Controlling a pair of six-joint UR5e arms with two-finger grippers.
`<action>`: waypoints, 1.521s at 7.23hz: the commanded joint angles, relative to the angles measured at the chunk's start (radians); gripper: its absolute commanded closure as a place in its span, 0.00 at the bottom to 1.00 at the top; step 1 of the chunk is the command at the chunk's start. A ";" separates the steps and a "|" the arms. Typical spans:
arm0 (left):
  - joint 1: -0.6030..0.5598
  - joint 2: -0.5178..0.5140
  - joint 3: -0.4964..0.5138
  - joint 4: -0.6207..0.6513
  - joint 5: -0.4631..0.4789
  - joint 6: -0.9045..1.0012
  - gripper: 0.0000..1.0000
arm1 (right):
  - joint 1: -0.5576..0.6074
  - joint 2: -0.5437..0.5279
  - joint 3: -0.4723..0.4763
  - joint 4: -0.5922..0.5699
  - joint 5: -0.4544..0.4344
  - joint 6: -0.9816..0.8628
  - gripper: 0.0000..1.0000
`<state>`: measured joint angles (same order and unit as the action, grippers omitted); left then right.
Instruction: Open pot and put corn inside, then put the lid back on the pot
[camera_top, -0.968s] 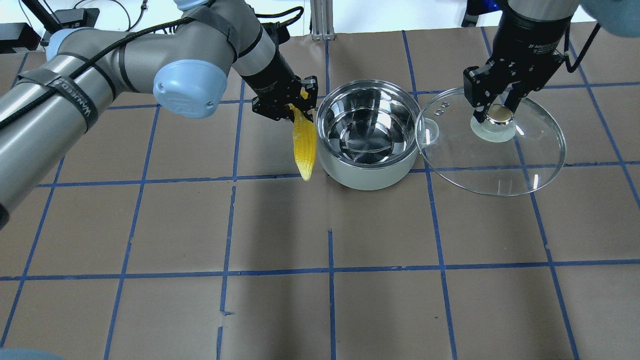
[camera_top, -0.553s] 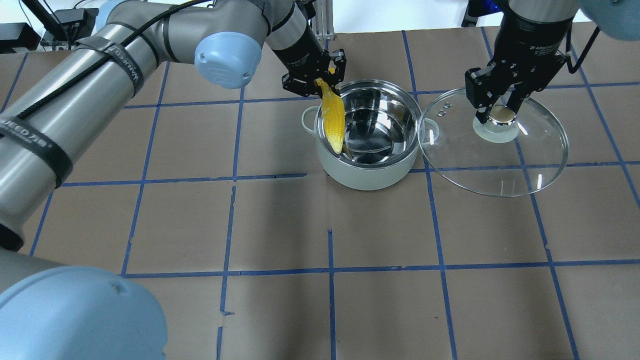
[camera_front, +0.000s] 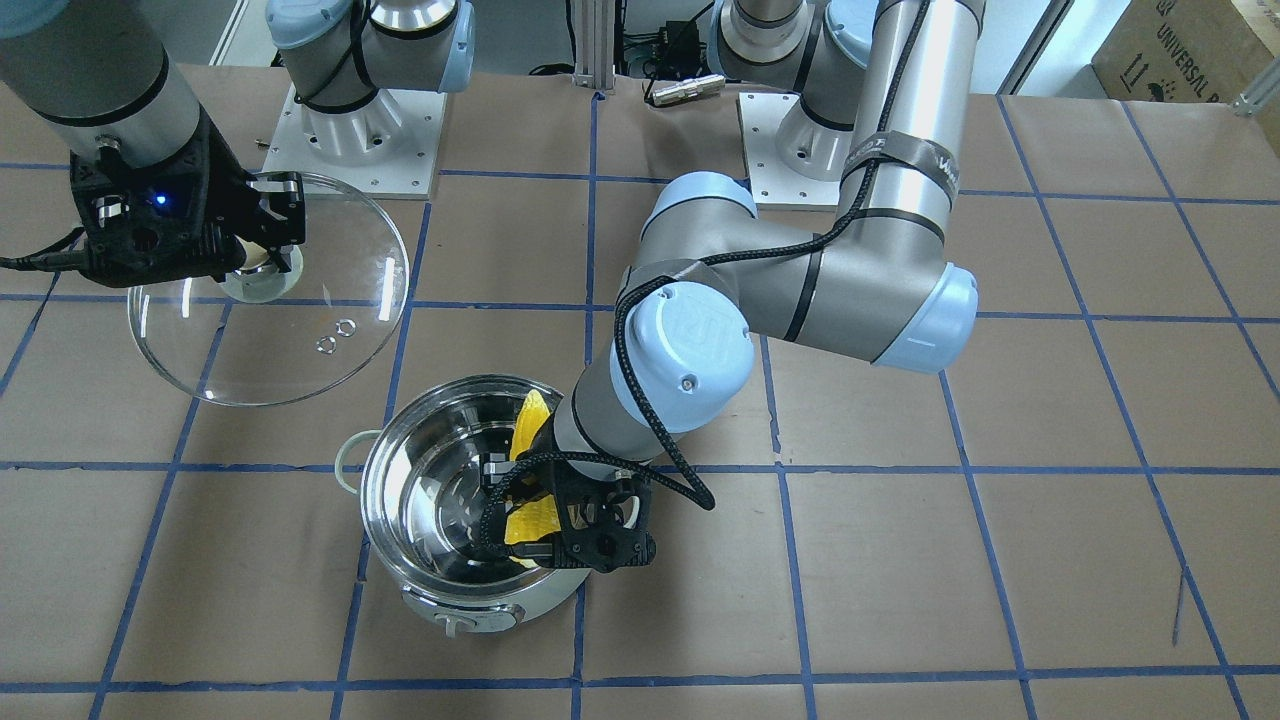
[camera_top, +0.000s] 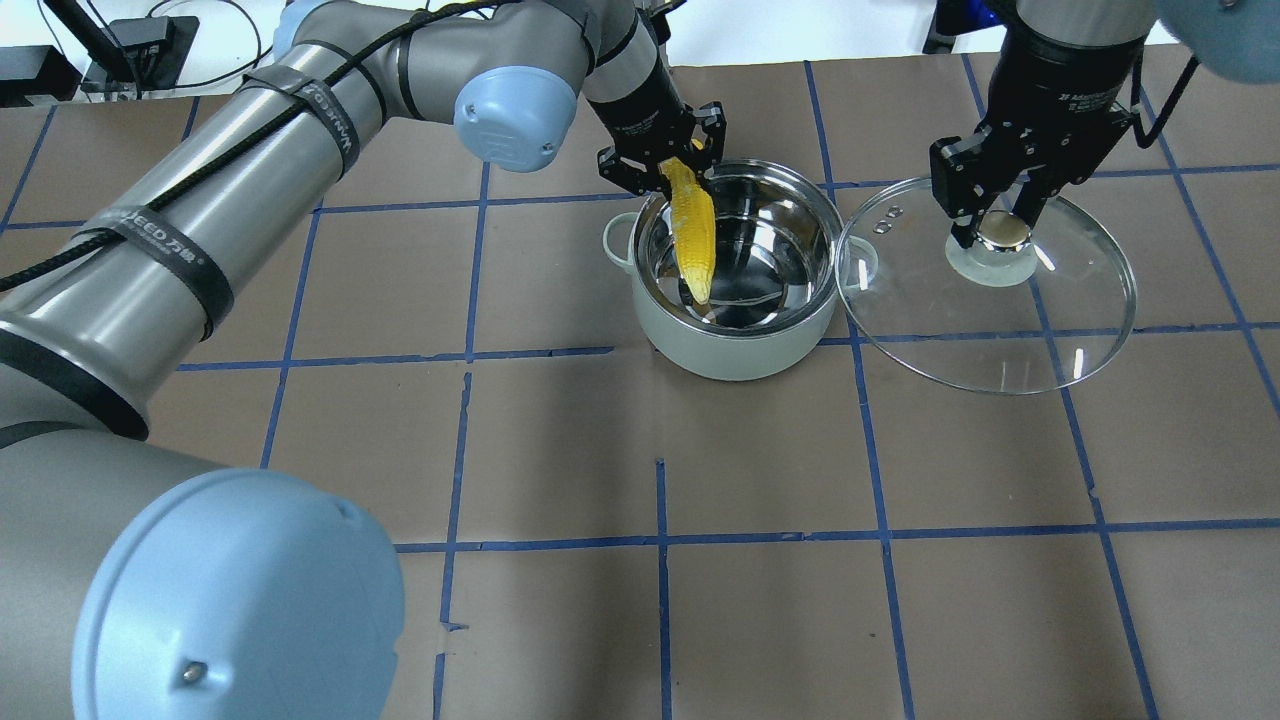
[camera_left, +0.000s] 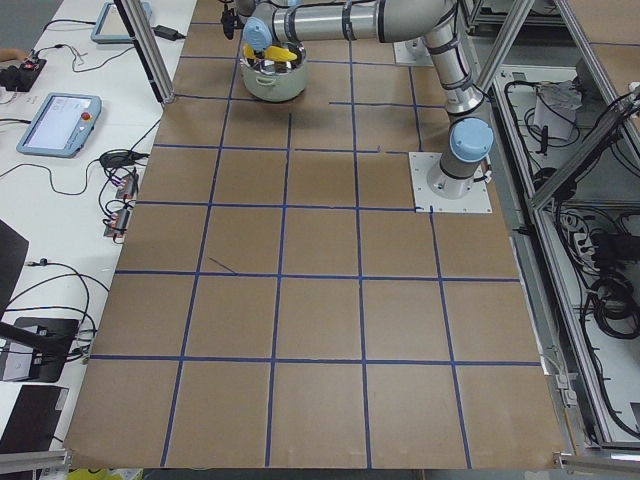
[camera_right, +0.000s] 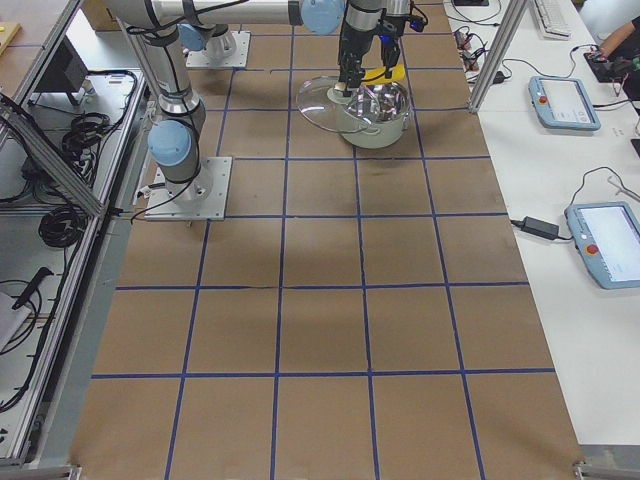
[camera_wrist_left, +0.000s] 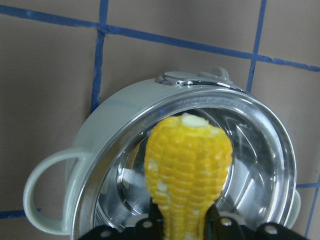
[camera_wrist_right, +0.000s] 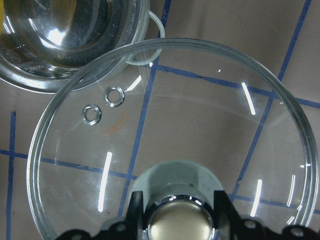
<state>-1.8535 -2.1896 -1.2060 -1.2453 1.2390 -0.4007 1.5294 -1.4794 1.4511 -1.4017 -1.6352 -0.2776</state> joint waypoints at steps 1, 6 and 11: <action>-0.013 -0.012 0.003 0.001 0.053 0.005 0.00 | 0.000 0.001 0.000 0.000 0.000 0.000 0.76; 0.084 0.163 -0.116 -0.057 0.152 0.201 0.00 | 0.047 0.048 -0.037 -0.072 0.012 0.081 0.73; 0.221 0.523 -0.333 -0.282 0.429 0.433 0.00 | 0.274 0.354 -0.314 -0.135 0.014 0.216 0.74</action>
<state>-1.6387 -1.7352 -1.5410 -1.4260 1.5872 0.0059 1.7526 -1.1993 1.1953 -1.5380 -1.6220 -0.0910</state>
